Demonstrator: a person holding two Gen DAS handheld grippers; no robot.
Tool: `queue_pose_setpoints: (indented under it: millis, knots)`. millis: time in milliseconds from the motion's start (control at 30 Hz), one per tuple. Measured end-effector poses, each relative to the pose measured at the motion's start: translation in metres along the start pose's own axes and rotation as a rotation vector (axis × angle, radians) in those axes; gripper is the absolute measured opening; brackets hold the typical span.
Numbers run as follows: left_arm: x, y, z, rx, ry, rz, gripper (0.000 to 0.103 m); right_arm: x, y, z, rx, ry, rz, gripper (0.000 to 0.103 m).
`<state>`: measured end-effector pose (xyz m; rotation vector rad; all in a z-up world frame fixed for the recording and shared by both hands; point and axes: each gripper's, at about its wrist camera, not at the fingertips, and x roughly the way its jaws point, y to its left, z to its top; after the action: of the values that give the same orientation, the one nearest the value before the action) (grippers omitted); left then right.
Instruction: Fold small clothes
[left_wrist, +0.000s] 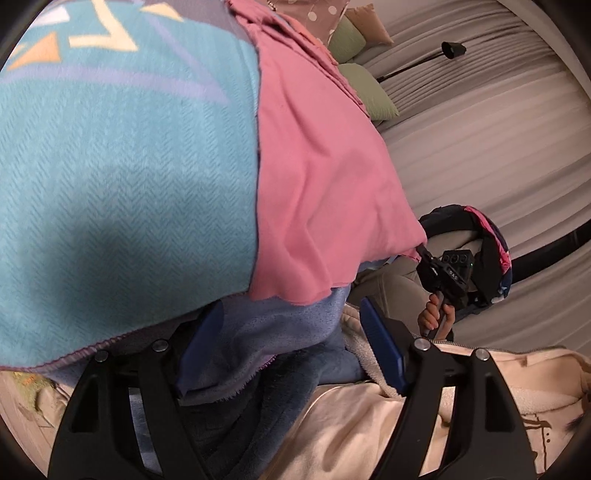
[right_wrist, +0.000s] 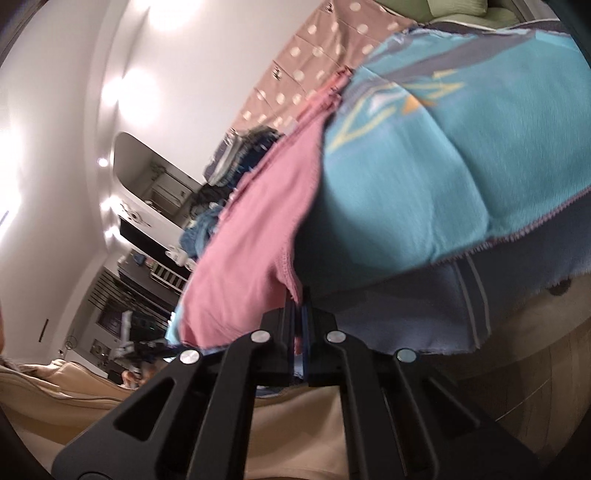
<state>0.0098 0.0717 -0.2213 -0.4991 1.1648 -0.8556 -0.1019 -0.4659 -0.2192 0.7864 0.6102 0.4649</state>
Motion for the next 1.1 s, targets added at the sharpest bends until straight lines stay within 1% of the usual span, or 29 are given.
queue_pose_setpoints:
  millis: [100, 200, 233, 267, 300, 333, 367, 400, 467, 533, 600, 800, 900, 967, 1100]
  knots:
    - [0.005, 0.002, 0.000, -0.017, -0.012, -0.026, 0.077, -0.007, 0.001, 0.003, -0.002, -0.011, 0.005, 0.003]
    - [0.010, 0.006, 0.000, -0.051, -0.045, -0.089, 0.076, -0.007, 0.003, 0.007, -0.001, -0.018, 0.012, 0.003]
    - [0.012, 0.007, 0.000, -0.067, -0.059, -0.110, 0.076, -0.008, 0.003, 0.003, -0.001, -0.018, 0.012, 0.003]
    - [0.013, 0.009, -0.001, -0.080, -0.073, -0.123, 0.075, -0.008, 0.003, 0.003, -0.001, -0.019, 0.011, 0.003]
    - [0.014, 0.010, -0.003, -0.099, -0.096, -0.135, 0.058, -0.008, 0.003, 0.003, 0.000, -0.020, 0.011, 0.003]
    - [0.015, 0.010, -0.005, -0.103, -0.108, -0.127, 0.037, -0.007, 0.003, 0.004, 0.002, -0.020, 0.010, 0.003]
    - [0.018, 0.009, -0.006, -0.102, -0.109, -0.102, 0.003, -0.009, 0.002, 0.003, 0.003, -0.022, 0.009, 0.003]
    - [0.020, 0.009, -0.008, -0.112, -0.115, -0.084, 0.004, -0.009, 0.002, 0.004, 0.003, -0.024, 0.008, 0.003]
    - [0.018, 0.007, -0.011, -0.125, -0.145, -0.074, 0.004, -0.009, 0.001, 0.004, 0.006, -0.026, 0.012, 0.003]
    - [0.013, 0.001, -0.013, -0.115, -0.168, -0.038, 0.004, -0.008, 0.003, 0.007, 0.002, -0.026, 0.006, 0.003]
    - [0.008, -0.005, -0.013, -0.103, -0.173, -0.021, 0.004, -0.009, 0.005, 0.007, -0.006, -0.026, 0.003, 0.003]
    - [0.002, -0.015, -0.013, -0.111, -0.180, 0.006, 0.004, -0.013, 0.011, 0.012, -0.022, -0.046, 0.018, 0.003]
    - [0.001, -0.020, -0.015, -0.110, -0.160, -0.010, 0.004, -0.017, 0.019, 0.017, -0.034, -0.067, 0.041, 0.003]
    - [0.002, -0.022, -0.018, -0.118, -0.149, -0.002, 0.004, -0.018, 0.022, 0.020, -0.040, -0.076, 0.051, 0.003]
    - [-0.003, -0.020, -0.017, -0.133, -0.178, 0.010, 0.004, -0.019, 0.029, 0.026, -0.061, -0.078, 0.060, 0.003]
